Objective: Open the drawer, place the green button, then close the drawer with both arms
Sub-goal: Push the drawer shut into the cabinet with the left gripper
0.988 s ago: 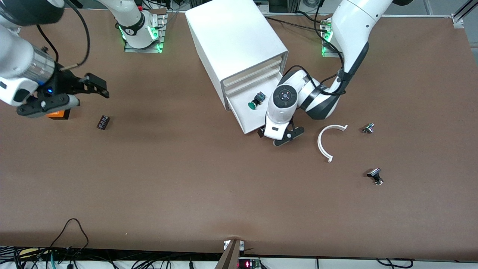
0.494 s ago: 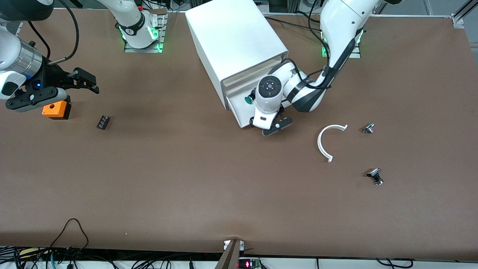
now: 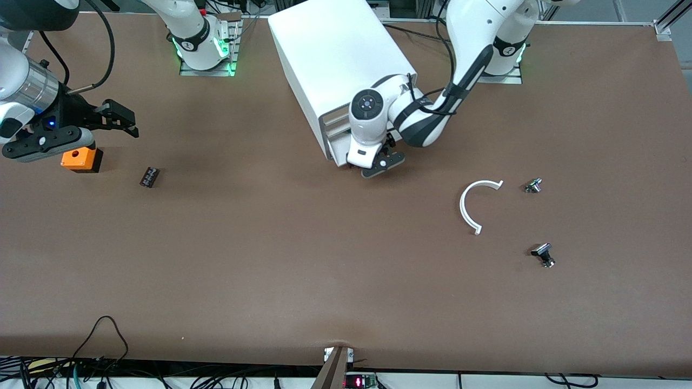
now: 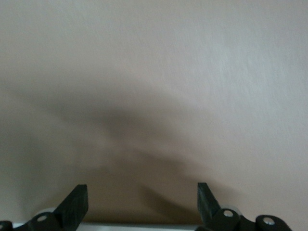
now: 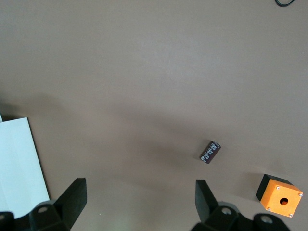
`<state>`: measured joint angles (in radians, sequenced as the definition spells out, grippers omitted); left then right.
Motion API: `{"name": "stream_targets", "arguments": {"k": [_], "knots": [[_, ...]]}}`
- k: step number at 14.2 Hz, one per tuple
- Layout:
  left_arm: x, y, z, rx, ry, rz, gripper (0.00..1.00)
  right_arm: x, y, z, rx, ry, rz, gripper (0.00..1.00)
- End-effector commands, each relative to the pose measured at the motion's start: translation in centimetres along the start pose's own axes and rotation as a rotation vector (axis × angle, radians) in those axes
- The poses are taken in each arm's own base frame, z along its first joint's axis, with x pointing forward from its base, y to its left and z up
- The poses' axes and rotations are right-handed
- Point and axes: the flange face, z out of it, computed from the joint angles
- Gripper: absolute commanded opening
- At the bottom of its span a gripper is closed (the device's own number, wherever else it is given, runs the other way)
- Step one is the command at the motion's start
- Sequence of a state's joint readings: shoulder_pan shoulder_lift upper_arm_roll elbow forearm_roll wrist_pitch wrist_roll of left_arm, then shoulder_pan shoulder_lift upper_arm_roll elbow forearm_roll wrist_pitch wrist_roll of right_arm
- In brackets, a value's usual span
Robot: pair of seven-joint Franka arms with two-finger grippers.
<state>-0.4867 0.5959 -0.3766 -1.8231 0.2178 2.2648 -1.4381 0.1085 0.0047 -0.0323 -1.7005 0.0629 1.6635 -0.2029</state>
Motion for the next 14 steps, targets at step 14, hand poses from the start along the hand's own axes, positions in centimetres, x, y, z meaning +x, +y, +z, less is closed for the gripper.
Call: {"name": "stream_targets", "arguments": {"k": [14], "knots": [[15.0,-4.1,-10.0,-0.061,0.12,-0.196,1.0,1.4,0.8,-1.6,-0.035,0.012,-0.003,1.0]]}}
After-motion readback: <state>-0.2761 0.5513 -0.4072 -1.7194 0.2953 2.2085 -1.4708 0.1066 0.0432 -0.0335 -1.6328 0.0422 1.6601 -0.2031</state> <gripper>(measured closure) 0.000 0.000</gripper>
